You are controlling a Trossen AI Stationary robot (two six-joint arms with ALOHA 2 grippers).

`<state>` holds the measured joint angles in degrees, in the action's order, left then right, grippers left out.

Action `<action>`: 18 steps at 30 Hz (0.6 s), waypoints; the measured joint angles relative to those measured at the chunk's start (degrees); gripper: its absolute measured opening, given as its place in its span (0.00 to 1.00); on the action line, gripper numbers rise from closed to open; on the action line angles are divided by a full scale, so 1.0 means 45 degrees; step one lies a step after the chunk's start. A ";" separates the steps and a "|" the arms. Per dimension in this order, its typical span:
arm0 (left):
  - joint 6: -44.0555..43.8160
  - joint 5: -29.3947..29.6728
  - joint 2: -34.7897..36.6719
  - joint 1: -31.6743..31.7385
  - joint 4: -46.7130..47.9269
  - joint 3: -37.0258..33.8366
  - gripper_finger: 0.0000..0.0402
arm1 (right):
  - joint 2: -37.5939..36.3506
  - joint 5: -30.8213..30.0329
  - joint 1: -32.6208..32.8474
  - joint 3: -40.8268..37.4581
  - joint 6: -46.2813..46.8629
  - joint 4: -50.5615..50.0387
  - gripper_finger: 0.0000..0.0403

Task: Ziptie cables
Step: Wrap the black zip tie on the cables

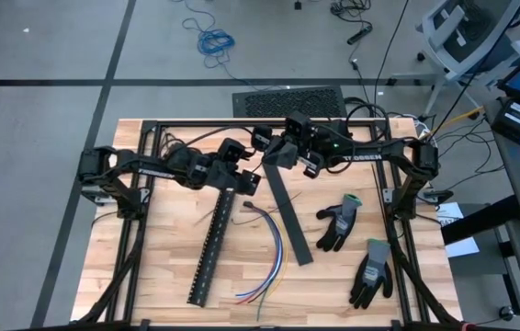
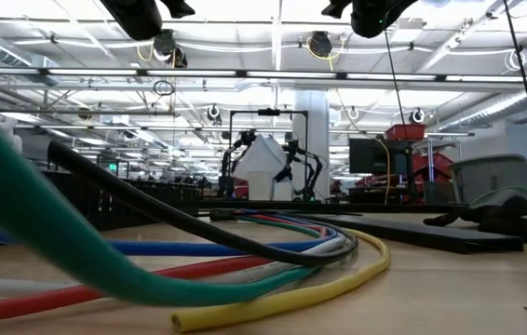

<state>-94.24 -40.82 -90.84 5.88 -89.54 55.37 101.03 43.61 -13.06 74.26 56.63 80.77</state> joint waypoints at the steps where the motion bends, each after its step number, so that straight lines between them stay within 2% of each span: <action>1: 0.0002 0.0002 -0.0013 -0.0025 0.0000 0.0000 0.49 | 0.0000 0.0018 0.0001 0.0000 -0.0015 0.0014 0.00; 4: 0.0005 0.0044 -0.0012 -0.0127 -0.0005 0.0000 0.47 | 0.0000 0.0041 0.0000 0.0000 -0.0016 0.0068 0.00; 8: 0.0010 0.0068 -0.0012 -0.0317 -0.0008 0.0000 0.39 | 0.0000 0.0327 0.0009 0.0000 0.0023 0.0113 0.00; 13: 0.0058 0.0068 -0.0012 -0.0410 -0.0010 0.0000 0.24 | 0.0000 0.0444 0.0008 0.0000 0.0227 0.0314 0.00; 18: 0.0110 0.0068 -0.0012 -0.0406 -0.0010 0.0000 0.03 | 0.0000 0.0634 0.0005 0.0000 0.0289 0.0485 0.00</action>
<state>-93.74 -40.51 -90.89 4.05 -89.58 55.37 101.03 46.46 -13.04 74.26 57.93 82.95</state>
